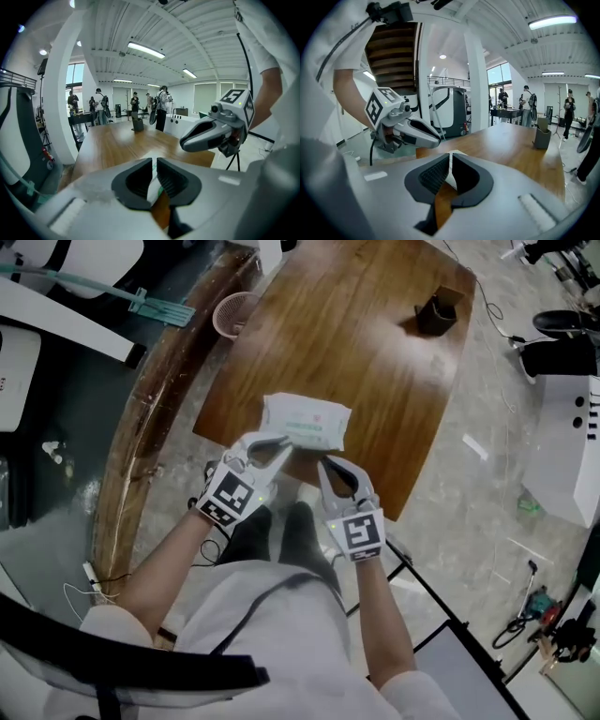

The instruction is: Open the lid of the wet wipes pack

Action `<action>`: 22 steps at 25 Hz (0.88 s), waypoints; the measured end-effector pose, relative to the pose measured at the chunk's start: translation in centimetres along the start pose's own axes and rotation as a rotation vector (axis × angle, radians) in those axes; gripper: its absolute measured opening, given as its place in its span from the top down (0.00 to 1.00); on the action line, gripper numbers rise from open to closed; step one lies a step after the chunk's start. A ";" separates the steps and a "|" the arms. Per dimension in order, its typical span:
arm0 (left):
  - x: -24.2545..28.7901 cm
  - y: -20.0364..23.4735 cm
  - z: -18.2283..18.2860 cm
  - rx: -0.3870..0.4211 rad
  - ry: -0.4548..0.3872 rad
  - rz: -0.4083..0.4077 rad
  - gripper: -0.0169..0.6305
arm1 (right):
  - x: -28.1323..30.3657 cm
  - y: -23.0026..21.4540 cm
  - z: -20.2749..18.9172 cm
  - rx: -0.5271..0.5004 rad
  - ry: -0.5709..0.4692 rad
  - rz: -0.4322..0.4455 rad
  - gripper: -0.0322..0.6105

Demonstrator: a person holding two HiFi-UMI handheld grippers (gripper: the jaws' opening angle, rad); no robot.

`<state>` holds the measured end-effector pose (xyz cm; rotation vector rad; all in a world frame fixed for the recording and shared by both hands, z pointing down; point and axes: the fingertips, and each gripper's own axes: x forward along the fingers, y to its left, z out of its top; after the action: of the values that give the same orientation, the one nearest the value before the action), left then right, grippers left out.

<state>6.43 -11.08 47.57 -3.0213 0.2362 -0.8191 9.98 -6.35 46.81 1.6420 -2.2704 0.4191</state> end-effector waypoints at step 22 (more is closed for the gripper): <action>5.6 0.3 -7.5 -0.134 0.071 0.104 0.97 | 10.0 -2.5 -4.3 -0.448 0.228 0.336 0.48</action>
<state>7.42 -11.96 56.88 -3.0728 0.4627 -0.9385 9.73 -13.93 54.99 0.9526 -2.2554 0.1423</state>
